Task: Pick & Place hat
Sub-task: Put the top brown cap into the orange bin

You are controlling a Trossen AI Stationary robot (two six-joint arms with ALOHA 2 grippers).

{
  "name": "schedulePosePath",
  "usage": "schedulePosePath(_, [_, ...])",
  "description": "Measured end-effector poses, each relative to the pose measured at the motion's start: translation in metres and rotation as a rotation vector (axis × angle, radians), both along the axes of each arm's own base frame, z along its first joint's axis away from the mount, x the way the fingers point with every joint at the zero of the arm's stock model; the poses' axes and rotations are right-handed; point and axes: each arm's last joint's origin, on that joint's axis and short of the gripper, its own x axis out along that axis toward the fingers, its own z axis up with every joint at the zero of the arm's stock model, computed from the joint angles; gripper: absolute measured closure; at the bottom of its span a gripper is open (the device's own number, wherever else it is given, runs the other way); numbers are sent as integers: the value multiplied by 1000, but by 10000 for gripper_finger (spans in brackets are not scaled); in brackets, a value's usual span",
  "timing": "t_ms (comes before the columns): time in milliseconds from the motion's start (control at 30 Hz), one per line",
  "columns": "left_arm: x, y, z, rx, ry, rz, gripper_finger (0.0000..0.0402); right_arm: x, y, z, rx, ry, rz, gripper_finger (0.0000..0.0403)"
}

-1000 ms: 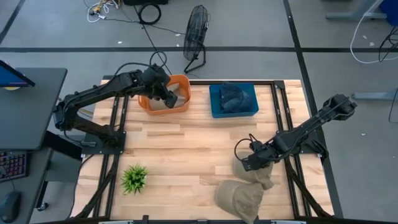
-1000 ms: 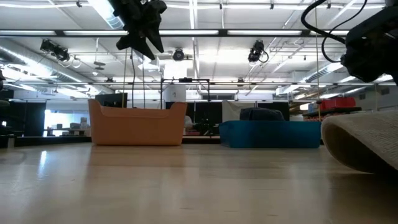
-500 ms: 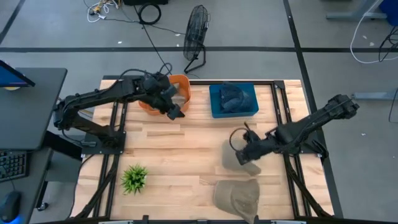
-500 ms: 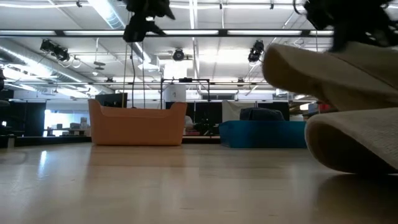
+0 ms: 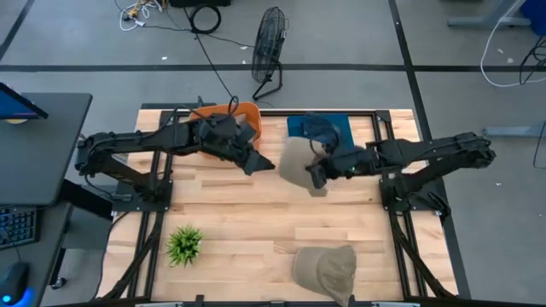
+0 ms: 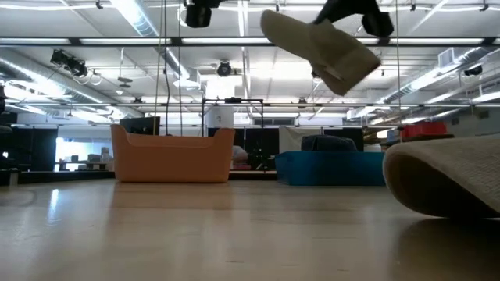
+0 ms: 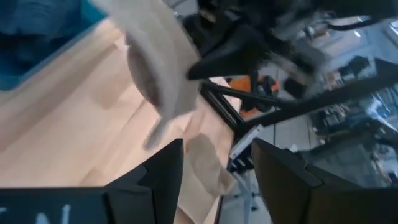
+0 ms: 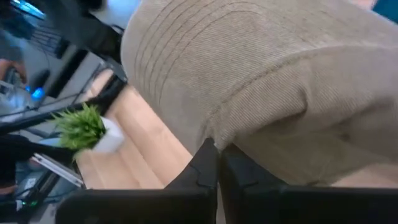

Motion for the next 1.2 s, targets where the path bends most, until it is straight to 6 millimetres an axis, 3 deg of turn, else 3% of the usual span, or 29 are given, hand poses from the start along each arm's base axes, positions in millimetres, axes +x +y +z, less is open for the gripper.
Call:
schedulePosePath(267, [6, 8, -4, 8, -2, 52, 207, 9, -19, 5, -50, -64, 46, 402])
schedulePosePath(600, [10, 16, -10, 91, 14, 75, 207, 12, -25, 6, -28, -84, 121, 402])
schedulePosePath(933, [9, 21, -11, 127, 33, 113, 232, 6, -35, -2, -59, 24, 61, 402])
schedulePosePath(1200, [18, 25, -22, 159, 75, 169, 241, 12, -40, 7, -57, -83, 146, 402])
